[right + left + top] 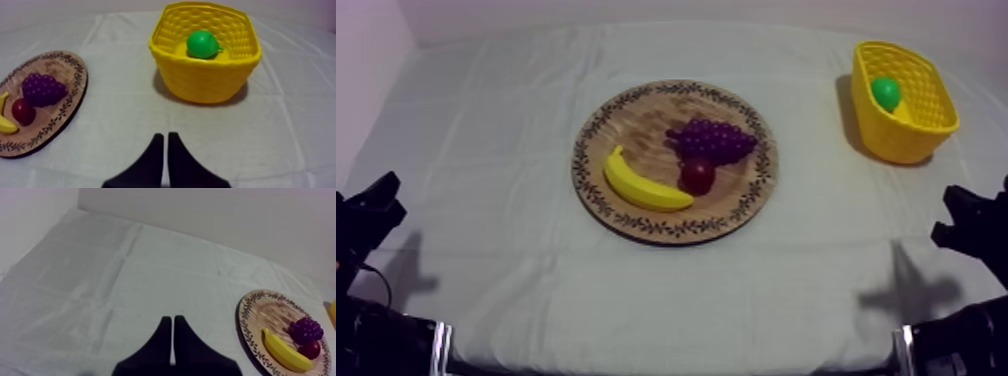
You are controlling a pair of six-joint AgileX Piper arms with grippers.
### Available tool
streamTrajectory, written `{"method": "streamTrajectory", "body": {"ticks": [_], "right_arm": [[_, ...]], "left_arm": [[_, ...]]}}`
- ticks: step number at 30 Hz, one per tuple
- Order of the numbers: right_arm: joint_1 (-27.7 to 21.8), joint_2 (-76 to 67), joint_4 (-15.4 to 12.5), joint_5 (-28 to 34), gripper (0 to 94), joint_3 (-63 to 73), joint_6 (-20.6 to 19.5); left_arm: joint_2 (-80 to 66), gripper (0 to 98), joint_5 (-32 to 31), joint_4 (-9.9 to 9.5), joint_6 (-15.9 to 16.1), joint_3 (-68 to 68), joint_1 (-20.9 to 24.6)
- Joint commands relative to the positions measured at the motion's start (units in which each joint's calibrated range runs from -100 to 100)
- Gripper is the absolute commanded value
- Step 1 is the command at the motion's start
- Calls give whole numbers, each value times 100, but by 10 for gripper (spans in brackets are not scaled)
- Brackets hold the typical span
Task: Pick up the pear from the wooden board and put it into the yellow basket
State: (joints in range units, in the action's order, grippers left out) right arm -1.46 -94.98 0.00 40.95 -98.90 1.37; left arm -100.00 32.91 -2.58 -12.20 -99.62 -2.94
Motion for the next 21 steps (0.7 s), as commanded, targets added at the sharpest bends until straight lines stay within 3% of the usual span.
{"method": "streamTrajectory", "body": {"ticks": [1,4,12,21], "right_arm": [[-109,-33,-47,-133,32,-37,-36],[-204,-57,-69,-204,19,-71,82],[-250,-77,-80,-238,5,-87,929],[-252,-78,-81,-241,4,-88,1022]], "left_arm": [[0,1,-1,2,2,-5,1],[0,1,-1,2,2,-5,1],[0,1,-1,2,1,-5,1],[0,1,-1,2,2,-5,1]]}}
